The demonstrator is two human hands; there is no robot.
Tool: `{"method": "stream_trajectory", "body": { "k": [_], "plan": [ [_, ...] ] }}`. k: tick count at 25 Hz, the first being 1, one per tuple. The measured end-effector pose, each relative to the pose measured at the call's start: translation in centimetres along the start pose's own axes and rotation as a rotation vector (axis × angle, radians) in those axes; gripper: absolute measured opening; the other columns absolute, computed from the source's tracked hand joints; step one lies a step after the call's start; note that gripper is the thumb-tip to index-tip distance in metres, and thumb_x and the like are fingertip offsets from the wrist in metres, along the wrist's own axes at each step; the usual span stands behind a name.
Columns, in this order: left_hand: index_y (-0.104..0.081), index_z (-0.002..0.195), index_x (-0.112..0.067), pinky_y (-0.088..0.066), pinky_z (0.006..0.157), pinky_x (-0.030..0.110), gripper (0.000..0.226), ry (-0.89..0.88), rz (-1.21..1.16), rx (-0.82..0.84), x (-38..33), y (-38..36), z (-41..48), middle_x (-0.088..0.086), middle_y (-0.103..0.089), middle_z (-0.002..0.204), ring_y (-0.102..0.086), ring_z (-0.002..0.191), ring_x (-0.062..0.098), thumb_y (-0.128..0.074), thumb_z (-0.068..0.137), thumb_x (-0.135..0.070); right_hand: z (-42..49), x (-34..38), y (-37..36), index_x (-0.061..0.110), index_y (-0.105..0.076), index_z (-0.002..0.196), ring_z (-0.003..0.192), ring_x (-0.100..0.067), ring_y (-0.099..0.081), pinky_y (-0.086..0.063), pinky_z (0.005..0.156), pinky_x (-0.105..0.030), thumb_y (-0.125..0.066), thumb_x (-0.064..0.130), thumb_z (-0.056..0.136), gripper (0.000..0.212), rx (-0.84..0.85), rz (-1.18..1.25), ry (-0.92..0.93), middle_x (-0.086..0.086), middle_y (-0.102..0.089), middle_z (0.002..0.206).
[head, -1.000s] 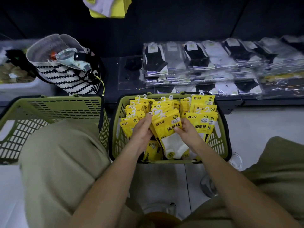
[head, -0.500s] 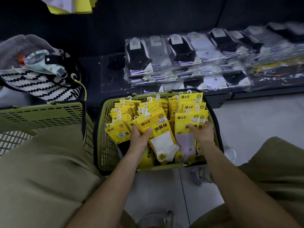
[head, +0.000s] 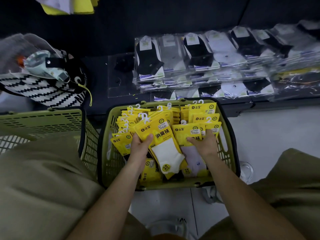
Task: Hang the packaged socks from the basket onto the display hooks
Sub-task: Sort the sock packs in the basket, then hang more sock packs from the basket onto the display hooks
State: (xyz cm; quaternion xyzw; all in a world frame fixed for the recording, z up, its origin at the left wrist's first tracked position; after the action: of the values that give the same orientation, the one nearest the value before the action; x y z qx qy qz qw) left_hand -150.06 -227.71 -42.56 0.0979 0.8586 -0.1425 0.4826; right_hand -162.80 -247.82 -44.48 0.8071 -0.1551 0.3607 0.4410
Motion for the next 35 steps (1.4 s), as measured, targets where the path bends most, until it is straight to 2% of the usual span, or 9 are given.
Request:
{"method": "stream_trajectory", "body": {
  "k": [2, 7, 11, 16, 21, 23, 25, 29, 35],
  "plan": [
    [-0.050, 0.116, -0.017, -0.043, 0.101, 0.051, 0.027, -0.015, -0.003, 0.003, -1.2, -0.1, 0.5, 0.007, -0.062, 0.122, -0.057, 0.116, 0.028, -0.056, 0.092, -0.008, -0.1, 0.5, 0.4, 0.004, -0.051, 0.110, 0.109, -0.032, -0.056, -0.045, 0.079, -0.035, -0.074, 0.022, 0.078, 0.043, 0.048, 0.080, 0.010, -0.013, -0.062, 0.112],
    [-0.049, 0.119, -0.008, -0.047, 0.097, 0.051, 0.028, -0.095, -0.002, 0.048, -5.5, -0.7, 1.4, 0.011, -0.062, 0.122, -0.059, 0.112, 0.029, -0.056, 0.092, -0.010, 0.4, 4.7, 2.4, 0.006, -0.033, 0.141, 0.129, -0.028, -0.043, -0.039, 0.103, -0.042, -0.066, 0.027, 0.086, 0.067, 0.247, -0.020, 0.093, -0.009, -0.046, 0.140],
    [-0.054, 0.105, -0.021, -0.055, 0.080, 0.031, 0.017, -0.241, -0.055, 0.031, -10.4, -0.4, 1.7, -0.001, -0.068, 0.105, -0.065, 0.098, 0.020, -0.059, 0.090, -0.013, -0.3, 9.5, 7.4, 0.021, -0.059, 0.100, 0.095, -0.017, -0.063, -0.049, 0.074, -0.027, -0.067, 0.015, 0.084, 0.019, 0.264, 0.192, 0.219, -0.002, -0.067, 0.107],
    [-0.057, 0.108, -0.012, -0.055, 0.078, 0.035, 0.020, -0.332, 0.068, 0.150, -13.2, -2.7, 1.1, 0.003, -0.070, 0.101, -0.066, 0.093, 0.022, -0.061, 0.088, -0.009, -2.1, 14.6, 8.2, 0.022, -0.062, 0.102, 0.095, -0.015, -0.067, -0.054, 0.083, -0.029, -0.061, 0.007, 0.086, 0.022, 0.477, 0.465, 0.353, 0.001, -0.070, 0.104],
    [-0.058, 0.107, -0.019, -0.056, 0.067, 0.028, 0.016, -0.183, -0.121, 0.259, -13.0, -5.1, -0.6, -0.003, -0.073, 0.096, -0.070, 0.086, 0.013, -0.051, 0.095, -0.026, -2.5, 17.4, 5.1, 0.023, -0.064, 0.096, 0.086, -0.008, -0.069, -0.054, 0.075, -0.024, -0.061, 0.007, 0.087, 0.018, 0.383, 0.700, 0.264, 0.009, -0.072, 0.093],
    [-0.054, 0.120, -0.016, -0.055, 0.082, 0.038, 0.037, -0.148, -0.125, 0.289, -13.5, -5.2, -0.6, 0.004, -0.068, 0.113, -0.066, 0.102, 0.020, -0.044, 0.095, -0.041, -2.7, 17.8, 4.6, 0.024, -0.063, 0.094, 0.080, -0.003, -0.069, -0.053, 0.064, -0.017, -0.063, 0.008, 0.086, 0.018, 0.338, 0.713, 0.259, 0.012, -0.072, 0.089],
    [-0.052, 0.124, -0.012, -0.052, 0.091, 0.046, 0.042, -0.210, -0.029, 0.275, -14.4, -5.4, -0.8, 0.009, -0.066, 0.118, -0.065, 0.106, 0.026, -0.058, 0.089, -0.033, -3.3, 18.6, 4.0, 0.024, -0.060, 0.097, 0.080, -0.002, -0.068, -0.052, 0.062, -0.016, -0.068, 0.010, 0.083, 0.022, 0.295, 0.654, 0.305, 0.011, -0.070, 0.090],
    [-0.065, 0.105, -0.023, -0.056, 0.081, 0.039, 0.030, -0.334, 0.020, 0.251, -16.7, -5.0, -0.6, 0.001, -0.073, 0.103, -0.070, 0.095, 0.021, -0.075, 0.077, -0.017, -4.2, 20.9, 4.5, 0.025, -0.059, 0.092, 0.077, -0.002, -0.067, -0.052, 0.061, -0.016, -0.075, 0.012, 0.077, 0.025, 0.241, 0.581, 0.414, 0.010, -0.069, 0.089],
    [-0.064, 0.094, -0.031, -0.055, 0.068, 0.024, 0.029, -0.422, 0.095, 0.264, -21.0, -4.2, -0.2, -0.010, -0.074, 0.093, -0.070, 0.089, 0.013, -0.078, 0.072, -0.018, -3.6, 24.5, 6.2, 0.028, -0.064, 0.092, 0.083, -0.004, -0.067, -0.054, 0.069, -0.021, -0.069, 0.020, 0.082, 0.013, 0.379, 0.464, 0.480, 0.004, -0.071, 0.099]
  ]
}}
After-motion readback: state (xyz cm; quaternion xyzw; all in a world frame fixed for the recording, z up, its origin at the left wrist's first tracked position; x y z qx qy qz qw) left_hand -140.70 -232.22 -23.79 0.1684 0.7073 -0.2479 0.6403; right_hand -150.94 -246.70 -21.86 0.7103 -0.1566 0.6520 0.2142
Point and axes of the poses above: each hand's wrist, its own z-axis towards the middle knuckle, its own y-axis out of the back of the hand, x = y × z, the point moved 4 cm from there along z, towards the middle knuckle
